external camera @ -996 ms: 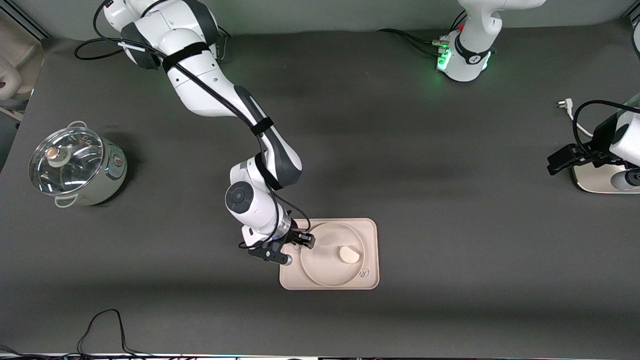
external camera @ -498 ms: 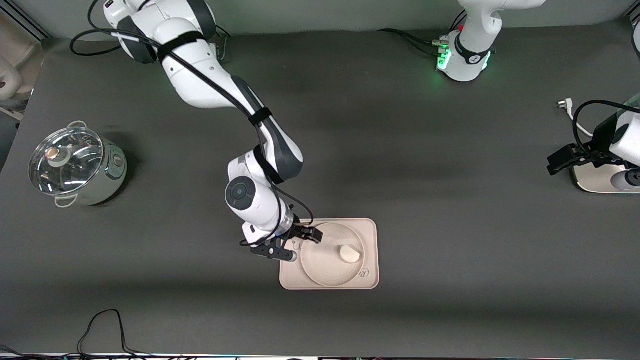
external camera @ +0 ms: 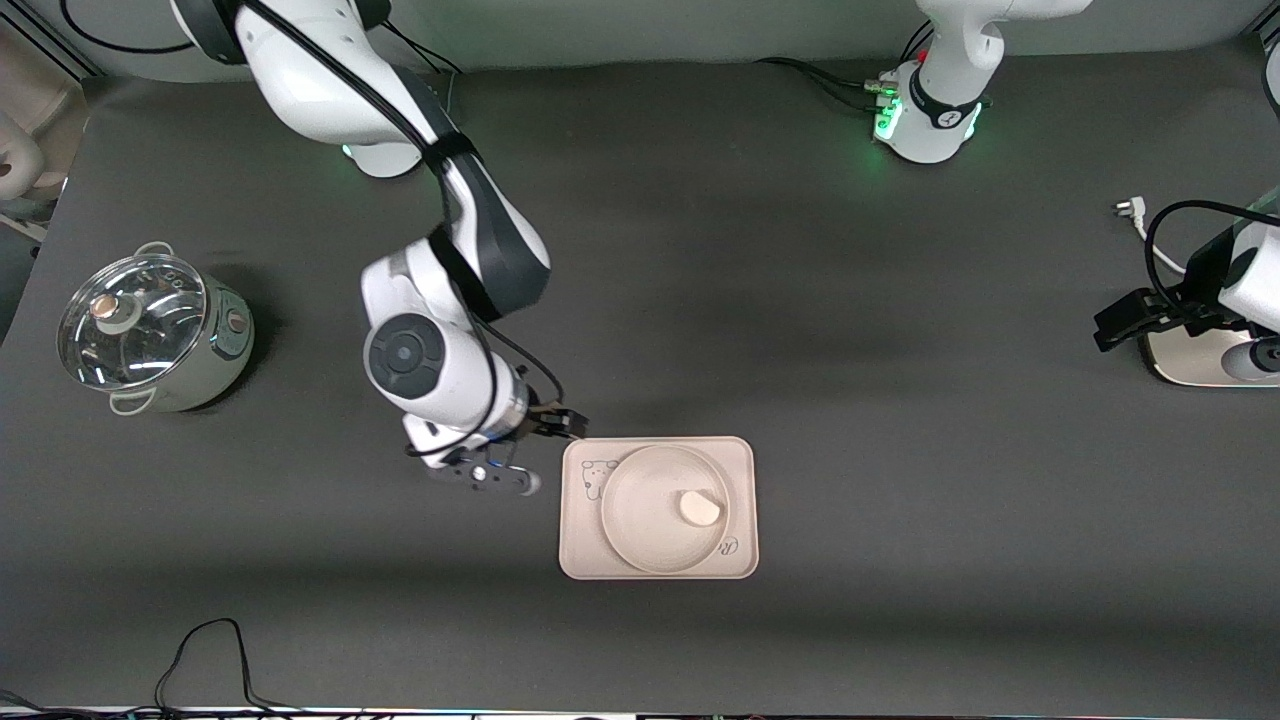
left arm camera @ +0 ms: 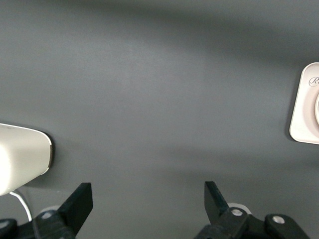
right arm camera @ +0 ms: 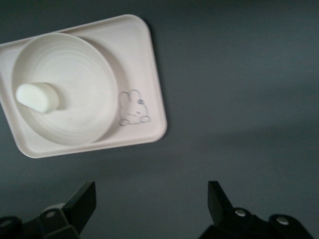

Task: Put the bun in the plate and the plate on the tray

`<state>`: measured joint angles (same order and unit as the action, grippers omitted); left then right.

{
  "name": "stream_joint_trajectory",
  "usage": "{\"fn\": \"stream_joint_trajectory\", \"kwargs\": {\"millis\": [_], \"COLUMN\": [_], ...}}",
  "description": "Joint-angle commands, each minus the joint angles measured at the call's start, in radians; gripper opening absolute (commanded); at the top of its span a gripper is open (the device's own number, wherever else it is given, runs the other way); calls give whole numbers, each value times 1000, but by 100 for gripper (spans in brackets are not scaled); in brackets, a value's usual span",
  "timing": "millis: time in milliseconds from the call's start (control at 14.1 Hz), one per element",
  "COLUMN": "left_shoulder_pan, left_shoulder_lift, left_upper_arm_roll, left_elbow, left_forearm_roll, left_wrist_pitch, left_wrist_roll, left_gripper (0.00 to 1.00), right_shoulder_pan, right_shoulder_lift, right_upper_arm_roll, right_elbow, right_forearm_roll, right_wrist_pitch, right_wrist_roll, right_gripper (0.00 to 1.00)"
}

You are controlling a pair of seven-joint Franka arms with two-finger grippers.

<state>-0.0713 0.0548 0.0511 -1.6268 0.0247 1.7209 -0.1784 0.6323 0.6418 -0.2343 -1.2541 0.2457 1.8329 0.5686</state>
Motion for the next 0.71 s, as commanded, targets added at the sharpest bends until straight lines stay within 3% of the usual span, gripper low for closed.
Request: {"fn": "stream_joint_trajectory", "kwargs": {"millis": [0, 285, 641], "left_shoulder_pan": [-1, -1, -4], "left_shoulder_lift": [-4, -1, -1], "left_upper_arm_roll": [1, 1, -1], "left_elbow": [5, 8, 8], "left_forearm_roll": [-8, -8, -8], "left_wrist_pitch": [2, 5, 16], "left_wrist_roll": [14, 14, 14], "left_gripper": [100, 100, 100], "right_shoulder_pan": [3, 1, 3], "right_shoulder_lift": [-124, -241, -350], "right_upper_arm_roll": [-54, -173, -351], "right_elbow": [-85, -87, -85], "right_forearm_roll": [-34, -36, -34], "right_wrist_pitch": [-52, -124, -244], "right_wrist_roll": [-26, -36, -202], "right_gripper": [99, 99, 100]}}
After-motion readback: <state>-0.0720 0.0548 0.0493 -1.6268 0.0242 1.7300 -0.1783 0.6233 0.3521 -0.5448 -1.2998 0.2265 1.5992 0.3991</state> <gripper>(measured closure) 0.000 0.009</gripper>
